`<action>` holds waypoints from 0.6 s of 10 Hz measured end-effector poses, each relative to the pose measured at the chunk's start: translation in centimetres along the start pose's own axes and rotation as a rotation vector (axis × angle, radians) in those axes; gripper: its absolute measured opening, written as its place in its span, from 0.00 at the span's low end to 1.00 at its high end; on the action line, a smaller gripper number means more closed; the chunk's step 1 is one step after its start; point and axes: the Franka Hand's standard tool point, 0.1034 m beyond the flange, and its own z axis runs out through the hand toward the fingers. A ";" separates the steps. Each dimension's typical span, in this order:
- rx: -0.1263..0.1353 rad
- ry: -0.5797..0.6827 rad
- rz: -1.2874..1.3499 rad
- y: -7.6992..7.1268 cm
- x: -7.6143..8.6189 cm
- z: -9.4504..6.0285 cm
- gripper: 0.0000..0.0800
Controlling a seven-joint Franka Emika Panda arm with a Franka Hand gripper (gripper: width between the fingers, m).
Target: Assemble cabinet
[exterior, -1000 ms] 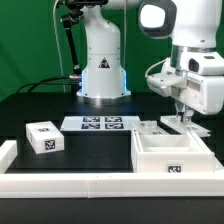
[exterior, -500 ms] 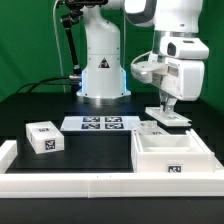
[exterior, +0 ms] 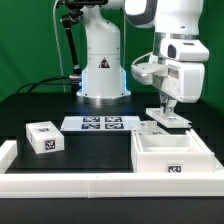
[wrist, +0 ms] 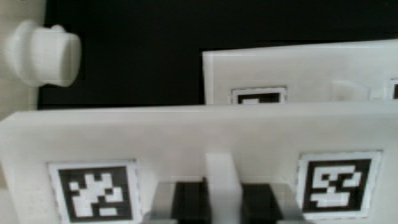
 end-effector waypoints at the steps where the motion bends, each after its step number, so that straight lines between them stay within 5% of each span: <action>1: -0.001 -0.001 0.046 0.1 -0.2 -0.1 0.08; 6: 0.003 -0.001 0.151 0.0 0.0 0.1 0.08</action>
Offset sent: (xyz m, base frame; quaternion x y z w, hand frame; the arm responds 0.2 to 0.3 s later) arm 0.0008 -0.0031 -0.0075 0.0114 -0.0344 0.1124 0.9930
